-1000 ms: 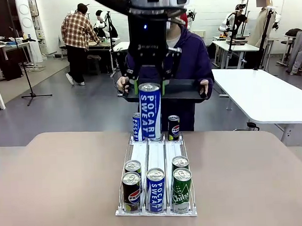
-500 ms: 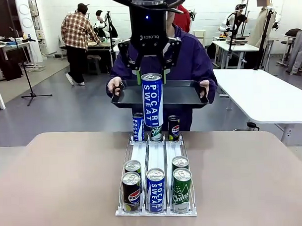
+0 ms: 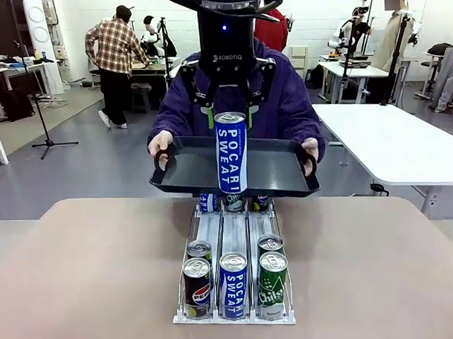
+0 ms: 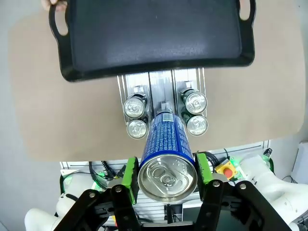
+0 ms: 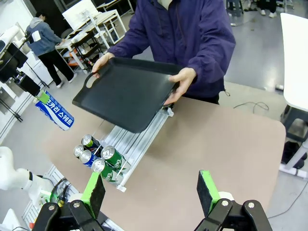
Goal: Retrieve and hand over the desired beverage to the person.
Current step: Place the picked can on the Handle tray extended by the person.
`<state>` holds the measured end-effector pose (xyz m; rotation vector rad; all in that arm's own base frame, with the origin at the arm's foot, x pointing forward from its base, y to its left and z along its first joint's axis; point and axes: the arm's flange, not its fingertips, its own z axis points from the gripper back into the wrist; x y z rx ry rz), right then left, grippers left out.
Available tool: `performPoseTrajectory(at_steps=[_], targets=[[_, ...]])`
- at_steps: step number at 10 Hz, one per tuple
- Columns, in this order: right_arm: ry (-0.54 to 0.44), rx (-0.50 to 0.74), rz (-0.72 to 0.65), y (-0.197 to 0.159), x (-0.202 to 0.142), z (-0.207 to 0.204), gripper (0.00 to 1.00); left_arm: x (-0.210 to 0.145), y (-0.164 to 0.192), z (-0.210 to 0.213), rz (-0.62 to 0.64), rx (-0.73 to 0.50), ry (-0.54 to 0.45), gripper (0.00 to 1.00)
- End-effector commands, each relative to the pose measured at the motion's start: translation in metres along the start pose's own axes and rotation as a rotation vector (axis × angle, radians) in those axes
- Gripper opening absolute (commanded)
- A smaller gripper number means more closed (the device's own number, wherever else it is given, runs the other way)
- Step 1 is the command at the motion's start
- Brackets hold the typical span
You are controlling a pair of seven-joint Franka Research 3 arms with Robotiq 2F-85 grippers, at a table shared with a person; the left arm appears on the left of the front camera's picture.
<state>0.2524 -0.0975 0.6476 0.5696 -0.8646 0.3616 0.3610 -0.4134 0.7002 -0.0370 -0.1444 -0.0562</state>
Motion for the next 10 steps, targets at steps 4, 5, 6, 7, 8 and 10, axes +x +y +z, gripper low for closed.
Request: performPoseTrajectory(at_steps=[4, 5, 6, 7, 8, 10], targets=[[-0.007, 0.029, 0.008, -0.0004, -0.0011, -0.0014, 1.0, -0.0022, 0.0041, 0.002, -0.005, 0.002, -0.006, 0.0], [-0.007, 0.029, 0.008, -0.0004, -0.0011, -0.0014, 1.0, -0.0022, 0.0041, 0.002, -0.005, 0.002, -0.006, 0.0], [-0.007, 0.029, 0.008, -0.0004, -0.0011, -0.0014, 1.0, -0.0022, 0.0041, 0.002, -0.005, 0.002, -0.006, 0.0], [-0.007, 0.029, 0.008, -0.0004, -0.0011, -0.0014, 1.0, -0.0022, 0.0041, 0.002, -0.005, 0.002, -0.006, 0.0], [-0.007, 0.029, 0.008, -0.0004, -0.0011, -0.0014, 1.0, -0.0022, 0.0041, 0.002, -0.005, 0.002, -0.006, 0.0], [-0.007, 0.029, 0.008, -0.0004, -0.0011, -0.0014, 1.0, 0.0003, 0.0003, 0.0, 0.001, 0.0, 0.0, 0.58]])
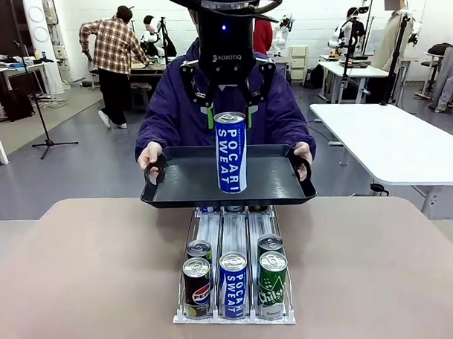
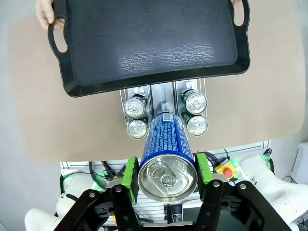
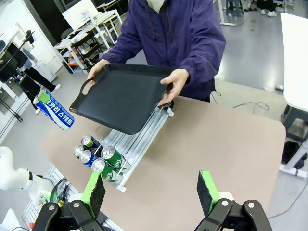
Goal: Retrieve and hand over the desired beverage to the person.
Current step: Place the picked can on the Handle tray extended by the person.
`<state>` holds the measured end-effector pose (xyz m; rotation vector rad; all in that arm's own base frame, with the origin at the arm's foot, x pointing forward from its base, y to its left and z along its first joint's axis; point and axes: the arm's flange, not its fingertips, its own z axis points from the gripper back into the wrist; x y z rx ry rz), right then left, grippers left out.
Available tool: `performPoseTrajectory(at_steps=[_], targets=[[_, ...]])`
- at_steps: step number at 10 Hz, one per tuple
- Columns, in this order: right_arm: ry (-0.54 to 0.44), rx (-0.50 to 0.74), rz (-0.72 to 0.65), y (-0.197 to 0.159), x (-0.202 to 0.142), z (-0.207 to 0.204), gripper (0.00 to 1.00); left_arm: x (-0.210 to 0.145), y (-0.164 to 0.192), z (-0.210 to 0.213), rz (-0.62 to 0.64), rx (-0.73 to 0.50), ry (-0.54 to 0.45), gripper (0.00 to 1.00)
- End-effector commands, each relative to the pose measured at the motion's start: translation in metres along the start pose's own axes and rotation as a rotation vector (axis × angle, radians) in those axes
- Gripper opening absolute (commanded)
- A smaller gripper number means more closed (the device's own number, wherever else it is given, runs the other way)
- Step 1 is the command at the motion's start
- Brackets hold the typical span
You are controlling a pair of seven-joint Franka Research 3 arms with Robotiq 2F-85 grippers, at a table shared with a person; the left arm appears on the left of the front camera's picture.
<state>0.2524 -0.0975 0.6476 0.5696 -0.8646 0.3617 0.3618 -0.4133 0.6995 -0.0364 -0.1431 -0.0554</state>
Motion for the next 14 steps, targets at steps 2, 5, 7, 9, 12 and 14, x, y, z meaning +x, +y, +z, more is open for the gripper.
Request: performPoseTrajectory(at_steps=[2, 5, 7, 9, 12, 14], targets=[[-0.007, 0.029, 0.008, 0.0, -0.001, -0.001, 1.0, 0.026, 0.013, -0.009, -0.015, 0.045, -0.079, 0.58], [-0.007, 0.029, 0.008, 0.0, -0.001, -0.001, 1.0, 0.065, 0.046, -0.023, -0.023, 0.044, -0.103, 0.58], [-0.007, 0.029, 0.008, 0.0, -0.001, -0.001, 1.0, 0.098, 0.073, -0.03, 0.012, 0.004, -0.083, 0.58], [-0.007, 0.029, 0.008, 0.0, -0.001, -0.001, 1.0, 0.124, 0.101, -0.041, 0.053, -0.051, -0.021, 0.58], [-0.007, 0.029, 0.008, 0.0, -0.001, -0.001, 1.0, 0.144, 0.117, -0.063, 0.039, -0.087, 0.035, 0.58], [-0.007, 0.029, 0.008, 0.0, -0.001, -0.001, 1.0, 0.15, 0.112, -0.075, 0.026, -0.061, 0.063, 0.58]])
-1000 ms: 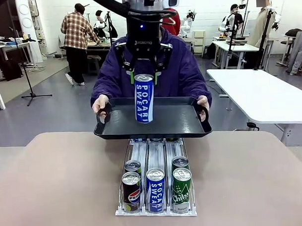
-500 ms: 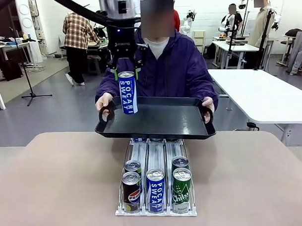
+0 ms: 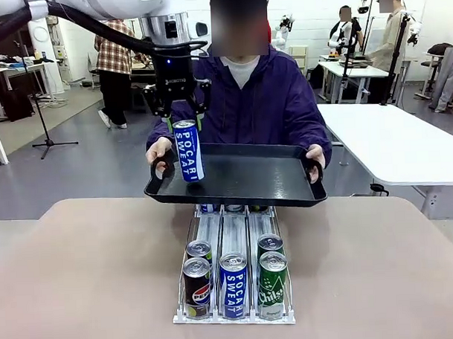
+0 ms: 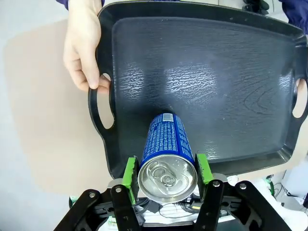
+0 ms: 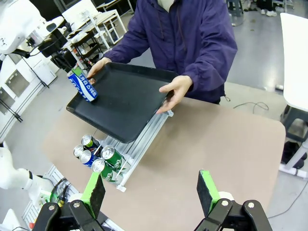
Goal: Retrieve and hand over the desired beverage to the person.
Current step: Place the picked can on the Handle tray extended by the person.
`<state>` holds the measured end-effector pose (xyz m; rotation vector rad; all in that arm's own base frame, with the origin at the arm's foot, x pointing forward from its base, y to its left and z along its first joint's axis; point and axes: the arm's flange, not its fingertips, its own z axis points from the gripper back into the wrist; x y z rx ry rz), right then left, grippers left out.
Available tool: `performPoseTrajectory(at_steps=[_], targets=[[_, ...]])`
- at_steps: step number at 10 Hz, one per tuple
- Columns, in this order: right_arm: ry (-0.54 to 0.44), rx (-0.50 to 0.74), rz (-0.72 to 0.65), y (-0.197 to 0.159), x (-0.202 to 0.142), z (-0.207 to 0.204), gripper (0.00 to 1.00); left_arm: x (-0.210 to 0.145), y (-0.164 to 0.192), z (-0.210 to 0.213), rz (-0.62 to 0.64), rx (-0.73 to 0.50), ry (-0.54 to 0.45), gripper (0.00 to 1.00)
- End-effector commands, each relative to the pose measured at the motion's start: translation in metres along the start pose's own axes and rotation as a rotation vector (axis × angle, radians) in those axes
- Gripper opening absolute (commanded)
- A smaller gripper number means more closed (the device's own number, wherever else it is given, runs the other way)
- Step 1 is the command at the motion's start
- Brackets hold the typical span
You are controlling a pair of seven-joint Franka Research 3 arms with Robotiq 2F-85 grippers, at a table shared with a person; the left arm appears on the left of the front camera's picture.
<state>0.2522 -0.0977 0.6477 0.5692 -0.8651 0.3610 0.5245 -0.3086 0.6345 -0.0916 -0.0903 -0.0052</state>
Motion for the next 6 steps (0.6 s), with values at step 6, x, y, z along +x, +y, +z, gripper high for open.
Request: performPoseTrajectory(at_steps=[6], targets=[[-0.007, 0.029, 0.008, 0.0, -0.001, -0.002, 1.0, 0.004, -0.021, -0.006, -0.081, 0.043, 0.038, 0.65]])
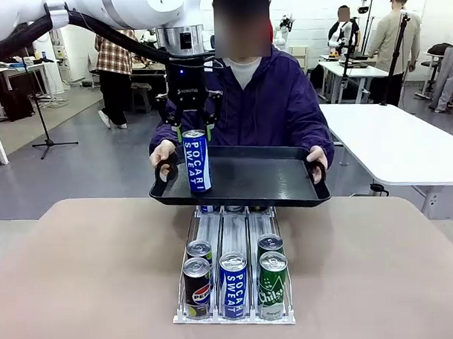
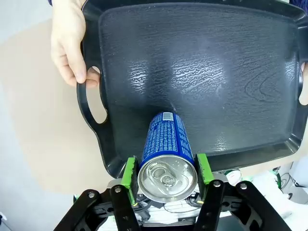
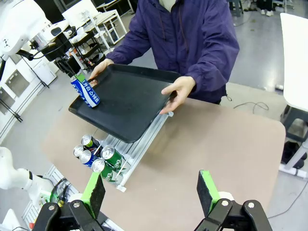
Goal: Retrieve and hand over the desired beverage to the person.
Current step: Place the picked can on the Handle tray extended by the person.
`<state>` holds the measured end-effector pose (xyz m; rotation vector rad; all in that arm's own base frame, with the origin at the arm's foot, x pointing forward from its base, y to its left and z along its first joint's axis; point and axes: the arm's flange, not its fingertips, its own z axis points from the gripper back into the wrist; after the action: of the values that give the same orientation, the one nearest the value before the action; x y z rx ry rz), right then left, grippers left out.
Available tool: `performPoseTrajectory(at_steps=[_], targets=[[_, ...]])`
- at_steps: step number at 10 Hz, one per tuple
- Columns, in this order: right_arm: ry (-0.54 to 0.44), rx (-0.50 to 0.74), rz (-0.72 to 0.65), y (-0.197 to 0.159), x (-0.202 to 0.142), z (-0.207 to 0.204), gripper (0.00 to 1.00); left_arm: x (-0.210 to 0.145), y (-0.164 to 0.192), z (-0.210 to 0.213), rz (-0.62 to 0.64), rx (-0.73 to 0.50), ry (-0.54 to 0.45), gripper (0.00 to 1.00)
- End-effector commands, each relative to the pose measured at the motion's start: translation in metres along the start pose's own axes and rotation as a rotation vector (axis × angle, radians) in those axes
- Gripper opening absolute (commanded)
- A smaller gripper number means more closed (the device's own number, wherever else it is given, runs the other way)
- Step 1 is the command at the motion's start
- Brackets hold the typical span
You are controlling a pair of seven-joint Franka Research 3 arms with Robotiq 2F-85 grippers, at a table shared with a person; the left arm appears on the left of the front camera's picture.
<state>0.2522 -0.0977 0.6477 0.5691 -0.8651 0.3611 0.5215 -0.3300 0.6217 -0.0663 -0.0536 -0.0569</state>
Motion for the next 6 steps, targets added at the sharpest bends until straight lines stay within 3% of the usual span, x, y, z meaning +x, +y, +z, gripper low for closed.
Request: performPoseTrajectory(at_steps=[1, 6], targets=[[-0.007, 0.029, 0.008, -0.0003, -0.001, -0.0016, 1.0, 0.0077, -0.0025, 0.0098, -0.036, 0.023, -0.001, 1.0], [-0.007, 0.029, 0.008, -0.0003, -0.001, -0.0016, 1.0, 0.0032, 0.0003, 0.0115, -0.051, 0.019, 0.009, 1.0]])
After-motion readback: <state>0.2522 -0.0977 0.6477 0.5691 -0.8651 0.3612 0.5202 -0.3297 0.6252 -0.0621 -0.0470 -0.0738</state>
